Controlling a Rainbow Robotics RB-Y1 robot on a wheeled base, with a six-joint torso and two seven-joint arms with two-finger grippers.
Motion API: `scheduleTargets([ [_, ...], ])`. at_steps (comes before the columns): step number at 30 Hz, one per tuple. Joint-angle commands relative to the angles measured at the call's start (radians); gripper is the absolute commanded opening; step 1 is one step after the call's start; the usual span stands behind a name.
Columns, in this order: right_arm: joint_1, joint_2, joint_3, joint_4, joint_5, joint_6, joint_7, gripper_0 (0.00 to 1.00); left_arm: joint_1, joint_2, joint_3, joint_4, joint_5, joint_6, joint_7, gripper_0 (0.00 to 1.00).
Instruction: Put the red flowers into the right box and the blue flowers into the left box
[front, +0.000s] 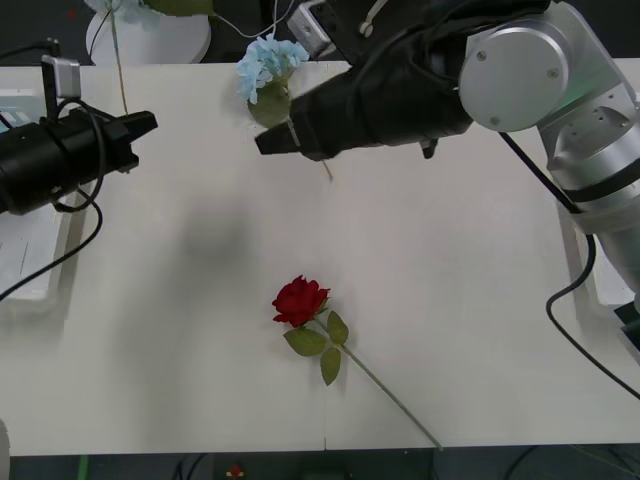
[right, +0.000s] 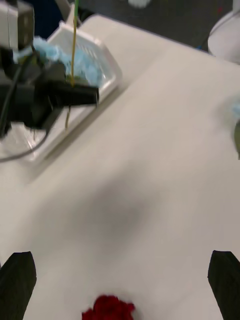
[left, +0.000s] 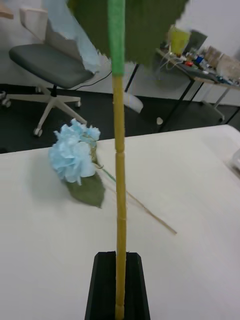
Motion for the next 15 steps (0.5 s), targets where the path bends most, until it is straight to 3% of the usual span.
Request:
scheduleTargets([
  [1, 0.008, -0.086, 0.004, -0.106, -0.008, 0.079, -0.053, 1.0, -0.111, 0.054, 0.08, 0.023, -0.258, 0.086, 0.06, 0.0],
  [10, 0.158, -0.164, 0.012, -0.318, 0.054, 0.334, -0.125, 1.0, -0.13, 0.163, 0.218, 0.021, -0.64, 0.105, 0.095, 0.0],
  [15, 0.199, -0.172, 0.092, -0.401, 0.173, 0.448, -0.223, 1.0, -0.13, 0.201, 0.308, 0.02, -0.817, 0.115, 0.097, 0.0],
])
